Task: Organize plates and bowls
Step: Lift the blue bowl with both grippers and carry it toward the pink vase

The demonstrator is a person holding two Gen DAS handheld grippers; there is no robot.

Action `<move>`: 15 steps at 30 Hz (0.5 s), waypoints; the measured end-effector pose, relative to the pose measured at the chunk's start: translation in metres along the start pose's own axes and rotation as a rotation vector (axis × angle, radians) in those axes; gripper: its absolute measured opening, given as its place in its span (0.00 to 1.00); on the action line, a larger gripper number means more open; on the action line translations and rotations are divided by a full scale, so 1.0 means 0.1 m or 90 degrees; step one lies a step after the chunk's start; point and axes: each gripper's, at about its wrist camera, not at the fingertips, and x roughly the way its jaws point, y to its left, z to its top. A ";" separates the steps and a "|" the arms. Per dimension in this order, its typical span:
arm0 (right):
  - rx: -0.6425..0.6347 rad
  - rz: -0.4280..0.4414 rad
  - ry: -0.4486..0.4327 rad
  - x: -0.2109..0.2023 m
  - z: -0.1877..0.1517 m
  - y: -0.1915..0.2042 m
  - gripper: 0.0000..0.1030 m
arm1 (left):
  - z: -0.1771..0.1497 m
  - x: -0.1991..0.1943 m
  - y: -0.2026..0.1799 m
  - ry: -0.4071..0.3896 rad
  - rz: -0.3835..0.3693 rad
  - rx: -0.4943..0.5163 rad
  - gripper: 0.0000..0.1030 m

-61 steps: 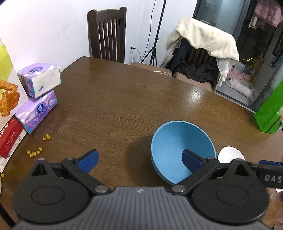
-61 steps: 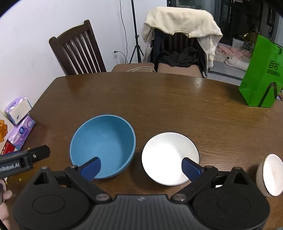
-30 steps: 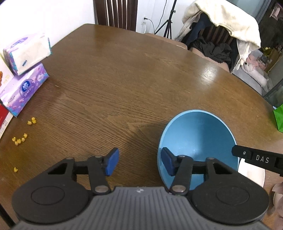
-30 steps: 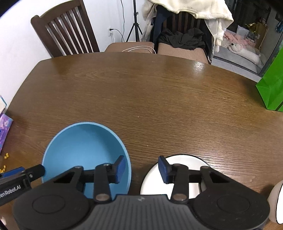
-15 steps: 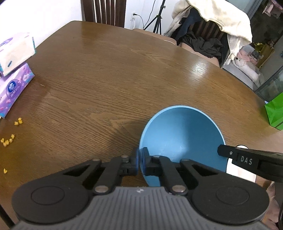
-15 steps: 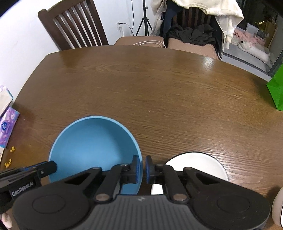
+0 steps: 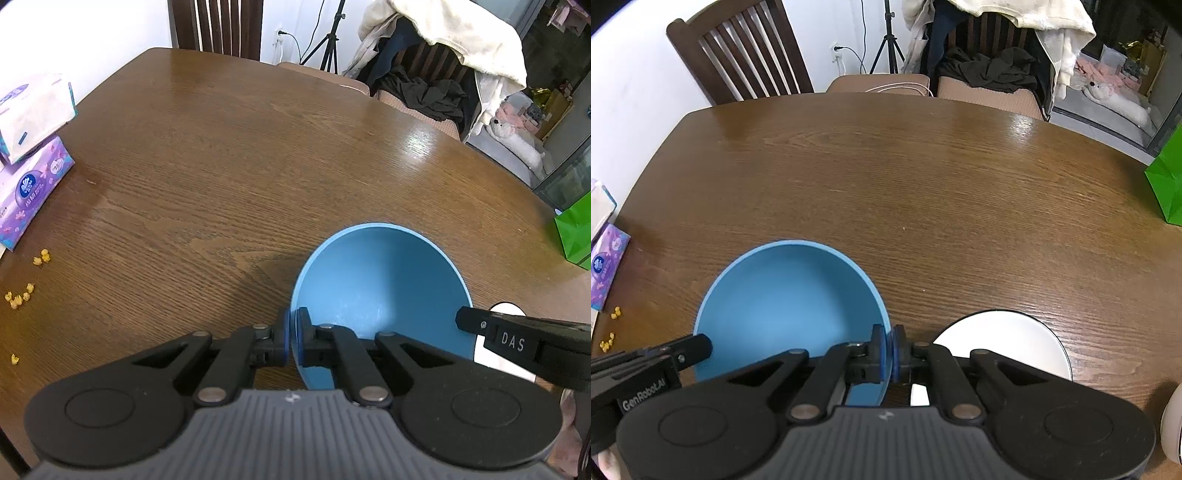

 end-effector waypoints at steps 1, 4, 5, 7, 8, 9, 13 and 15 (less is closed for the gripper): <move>0.000 -0.002 -0.001 -0.01 0.00 0.01 0.04 | 0.00 0.00 -0.01 -0.001 0.001 0.001 0.04; 0.003 -0.001 -0.005 -0.03 0.00 0.01 0.04 | -0.01 -0.03 -0.02 -0.004 0.002 0.003 0.05; 0.004 -0.001 -0.006 -0.04 -0.01 0.00 0.04 | -0.01 -0.05 -0.03 -0.005 0.002 0.006 0.05; 0.005 0.001 -0.010 -0.06 -0.02 -0.01 0.04 | -0.02 -0.07 -0.02 -0.008 -0.001 0.009 0.05; 0.005 -0.001 -0.012 -0.07 -0.02 -0.01 0.04 | -0.02 -0.08 -0.03 -0.009 -0.001 0.010 0.05; 0.005 -0.001 -0.012 -0.08 -0.02 -0.01 0.04 | -0.03 -0.10 -0.03 -0.010 0.000 0.010 0.05; 0.003 -0.001 -0.014 -0.13 -0.05 0.00 0.04 | -0.06 -0.15 -0.03 -0.015 -0.001 0.010 0.05; 0.002 -0.002 -0.016 -0.16 -0.07 0.00 0.04 | -0.07 -0.19 -0.03 -0.020 -0.003 0.013 0.05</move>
